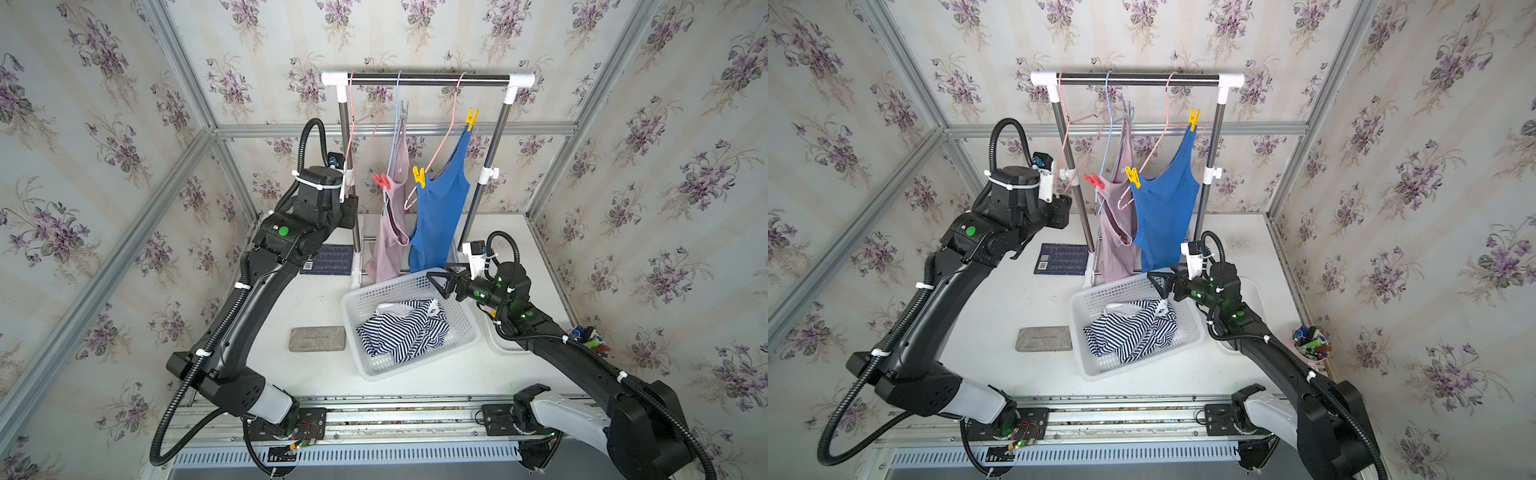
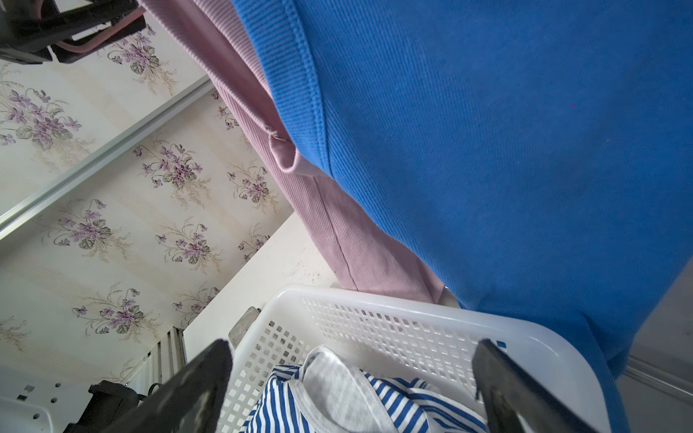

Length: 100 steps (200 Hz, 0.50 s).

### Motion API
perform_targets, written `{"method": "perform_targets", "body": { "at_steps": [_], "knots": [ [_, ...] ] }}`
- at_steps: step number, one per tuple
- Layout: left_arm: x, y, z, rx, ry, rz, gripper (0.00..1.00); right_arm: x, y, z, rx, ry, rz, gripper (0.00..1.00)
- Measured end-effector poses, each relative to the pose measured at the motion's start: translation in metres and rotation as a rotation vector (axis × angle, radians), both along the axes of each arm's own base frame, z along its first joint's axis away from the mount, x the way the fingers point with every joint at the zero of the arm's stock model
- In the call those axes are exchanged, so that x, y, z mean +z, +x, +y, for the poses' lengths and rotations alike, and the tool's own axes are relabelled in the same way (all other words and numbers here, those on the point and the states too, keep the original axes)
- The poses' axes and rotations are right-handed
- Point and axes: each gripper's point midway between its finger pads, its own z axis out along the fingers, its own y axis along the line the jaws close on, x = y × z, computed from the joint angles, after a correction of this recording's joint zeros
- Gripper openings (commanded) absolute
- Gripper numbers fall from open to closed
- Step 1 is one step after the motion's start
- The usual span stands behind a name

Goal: Remove the clothespins securing tank tops to the hanger
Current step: Place the hanger on the clothesline.

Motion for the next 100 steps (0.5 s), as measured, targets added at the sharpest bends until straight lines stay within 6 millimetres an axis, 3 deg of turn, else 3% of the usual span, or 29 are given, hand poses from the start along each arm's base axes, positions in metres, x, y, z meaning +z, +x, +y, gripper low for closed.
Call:
{"method": "perform_targets", "body": {
  "at_steps": [6, 10, 47, 100],
  "knots": [
    [0.0, -0.001, 0.0, -0.004, -0.002, 0.001, 0.97, 0.0, 0.0, 0.0, 0.0, 0.001, 0.001, 1.0],
    [0.0, -0.003, 0.0, -0.007, -0.005, 0.001, 0.99, 0.0, 0.0, 0.0, 0.0, 0.002, 0.0, 1.0],
    [-0.002, -0.019, 0.005, -0.009, -0.035, 0.004, 0.99, 0.002, -0.006, -0.004, -0.008, 0.005, -0.01, 1.0],
    [0.005, -0.06, 0.023, -0.011, -0.099, -0.072, 0.99, -0.007, -0.007, -0.009, -0.03, -0.008, 0.007, 1.0]
  ]
}}
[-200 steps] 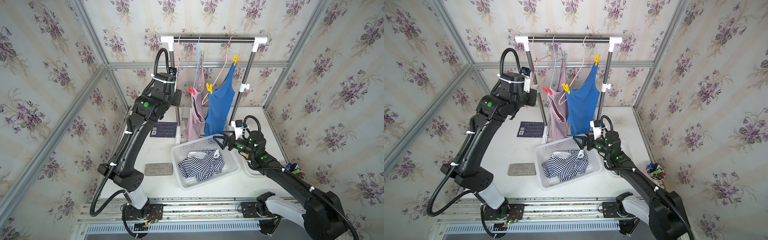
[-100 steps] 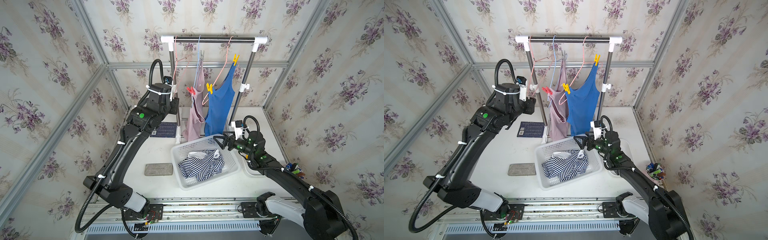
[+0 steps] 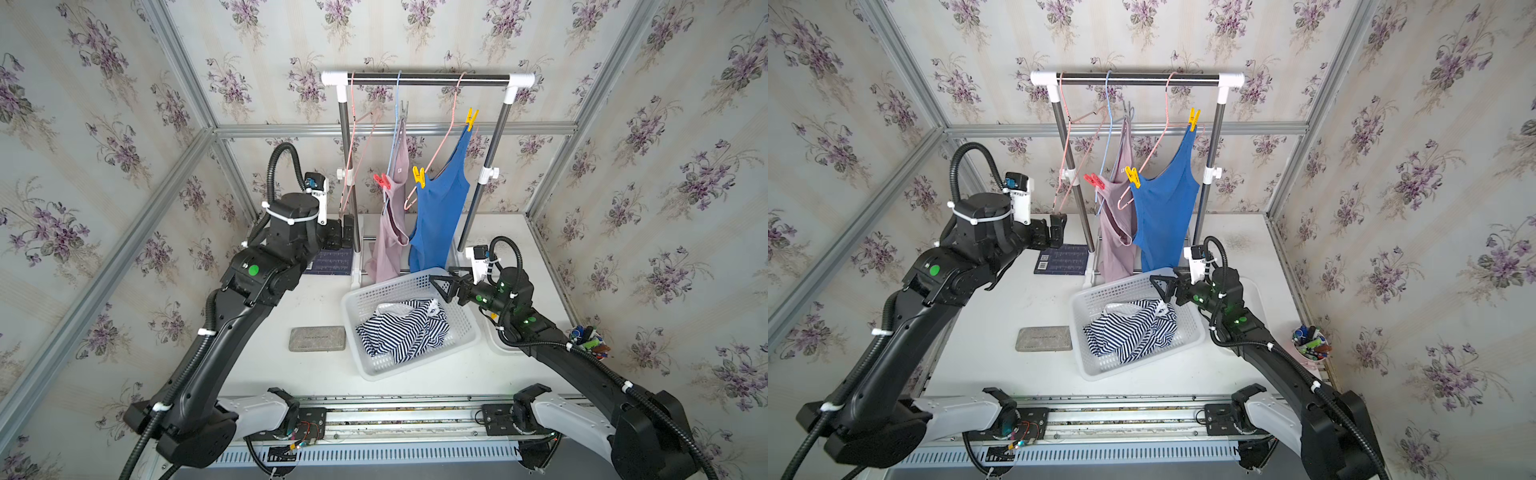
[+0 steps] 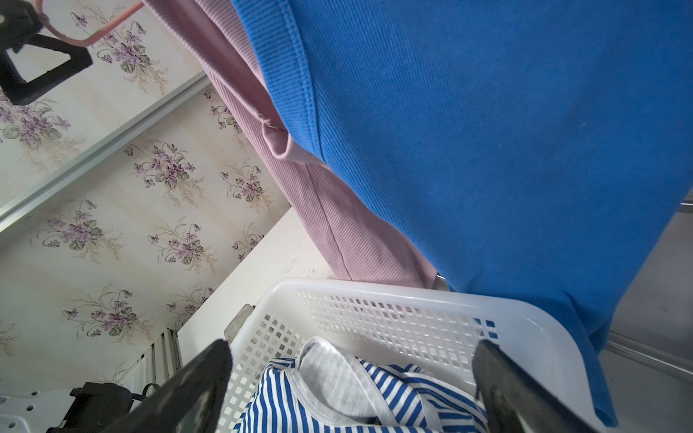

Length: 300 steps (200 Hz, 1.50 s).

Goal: Remove the clothespins securing tank tops to the hanger
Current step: Place the hanger on the clothesline, then pick up the hanger from the clothesline.

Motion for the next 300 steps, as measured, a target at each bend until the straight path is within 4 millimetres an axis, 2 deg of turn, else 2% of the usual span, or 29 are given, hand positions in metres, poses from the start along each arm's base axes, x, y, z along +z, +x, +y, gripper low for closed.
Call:
{"method": "perform_targets", "body": {
  "at_steps": [33, 49, 78, 110, 155, 198, 255, 300],
  "knots": [
    [0.018, -0.026, 0.013, -0.004, -0.058, -0.099, 0.99, -0.001, 0.0, 0.0, 0.0, -0.003, 0.003, 1.0],
    [0.028, -0.041, 0.013, -0.045, -0.094, -0.143, 0.99, 0.0, 0.0, -0.001, -0.006, -0.003, 0.0, 1.0],
    [0.048, -0.063, -0.01, -0.202, -0.159, -0.196, 0.99, 0.002, 0.003, -0.004, -0.028, -0.003, -0.007, 1.0],
    [0.054, -0.074, -0.039, -0.351, -0.185, -0.192, 0.99, 0.004, 0.006, -0.003, -0.03, 0.01, 0.006, 1.0],
    [0.052, -0.065, -0.076, -0.439, -0.174, -0.152, 0.99, 0.007, 0.007, -0.002, -0.024, 0.019, 0.003, 1.0],
    [0.051, -0.048, -0.11, -0.464, -0.134, -0.132, 0.99, 0.01, 0.006, -0.001, -0.015, 0.024, -0.005, 1.0],
    [0.045, -0.019, -0.129, -0.409, -0.087, -0.111, 0.98, 0.011, 0.007, -0.001, -0.014, 0.024, -0.006, 1.0],
    [0.037, -0.001, -0.126, -0.334, -0.046, -0.105, 0.96, 0.017, 0.009, -0.001, -0.017, 0.016, -0.033, 1.0]
  ]
}}
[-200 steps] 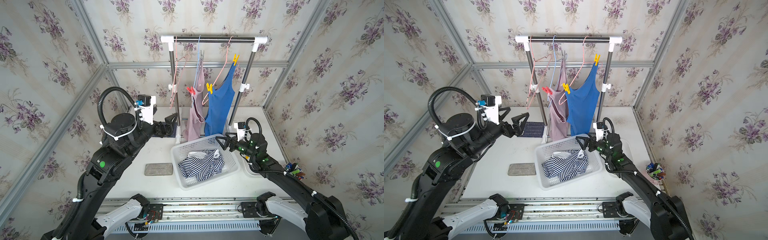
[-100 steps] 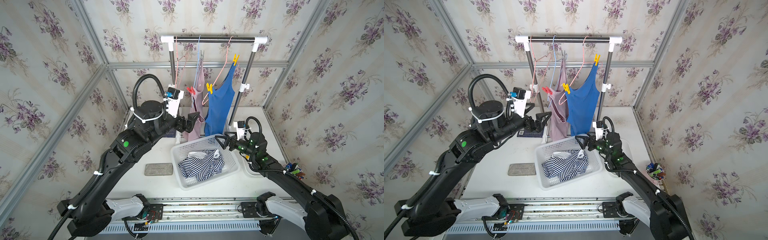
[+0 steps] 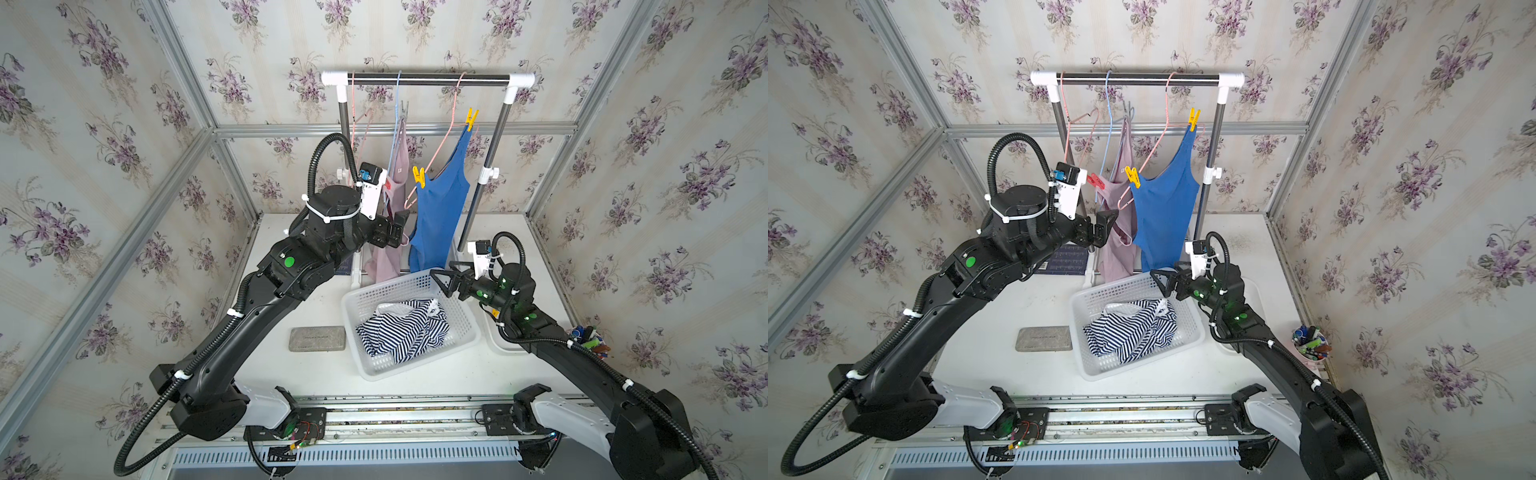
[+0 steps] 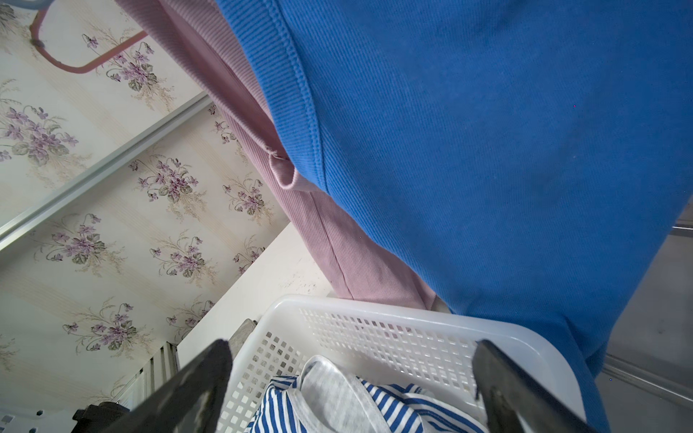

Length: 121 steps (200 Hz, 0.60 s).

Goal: Remove the clothespins securing tank tops to the hanger
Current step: Pick up the hanger from the clothesline.

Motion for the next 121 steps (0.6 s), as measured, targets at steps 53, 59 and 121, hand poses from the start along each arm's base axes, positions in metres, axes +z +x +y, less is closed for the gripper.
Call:
{"method": "perform_targets", "body": {
  "at_steps": [53, 59, 121],
  "knots": [
    [-0.01, 0.018, 0.003, 0.072, 0.048, 0.0, 0.82, 0.005, 0.007, -0.011, -0.077, -0.015, -0.033, 1.0],
    [-0.016, 0.021, 0.0, 0.071, 0.063, 0.008, 0.79, 0.005, 0.008, -0.012, -0.087, -0.017, -0.035, 1.0],
    [-0.019, 0.039, -0.008, 0.08, 0.091, 0.012, 0.61, 0.005, 0.012, -0.016, -0.116, -0.032, -0.048, 1.0]
  ]
}}
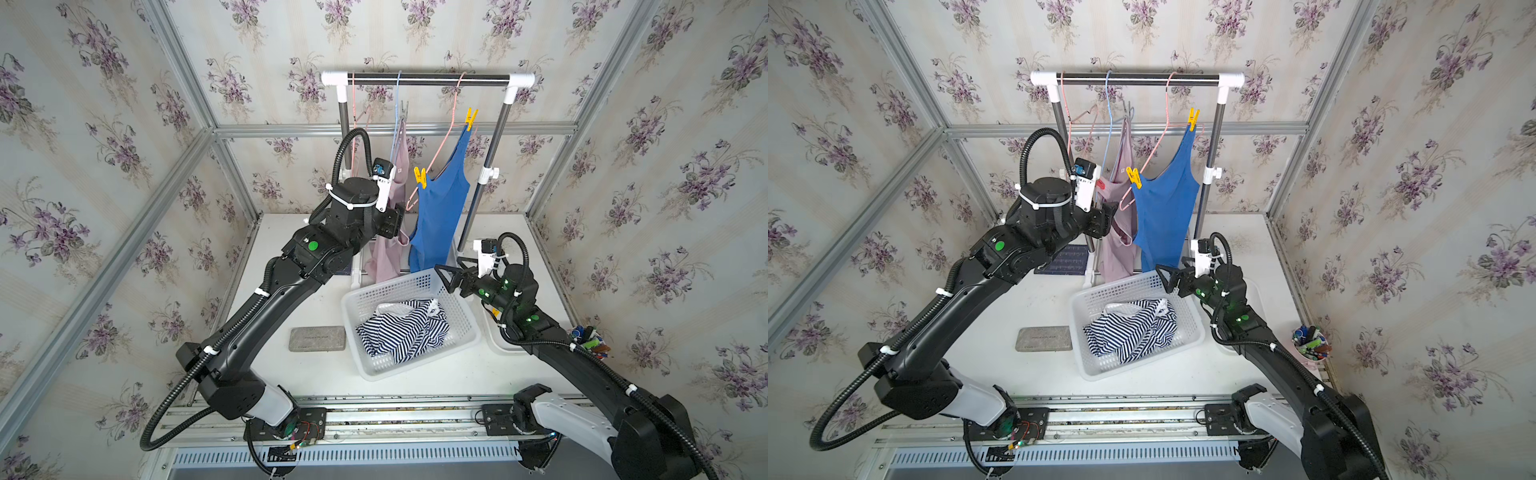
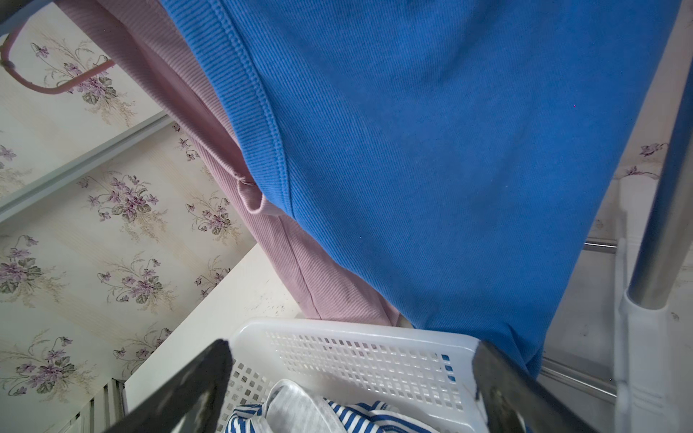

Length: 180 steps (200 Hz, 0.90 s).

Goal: Remove the clothespins securing tank tops to the hanger
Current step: Pick up the hanger from the clothesline.

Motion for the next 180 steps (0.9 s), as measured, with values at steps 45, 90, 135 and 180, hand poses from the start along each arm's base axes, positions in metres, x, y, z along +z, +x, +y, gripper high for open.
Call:
{"method": "perform_targets", "body": {
  "at_steps": [45, 90, 135, 180],
  "knots": [
    [-0.005, 0.014, 0.005, 0.032, 0.014, 0.006, 0.39, -0.003, 0.003, -0.002, -0.013, -0.01, 0.003, 1.0],
    [-0.007, 0.025, 0.01, 0.042, -0.005, 0.019, 0.15, -0.007, 0.008, -0.004, -0.023, -0.015, 0.016, 1.0],
    [-0.001, 0.026, 0.014, 0.052, -0.05, 0.021, 0.0, -0.008, 0.012, -0.005, -0.024, -0.016, 0.02, 1.0],
    [0.015, 0.015, 0.025, 0.06, -0.098, -0.009, 0.0, -0.007, 0.013, -0.005, -0.027, -0.016, 0.019, 1.0]
  ]
}}
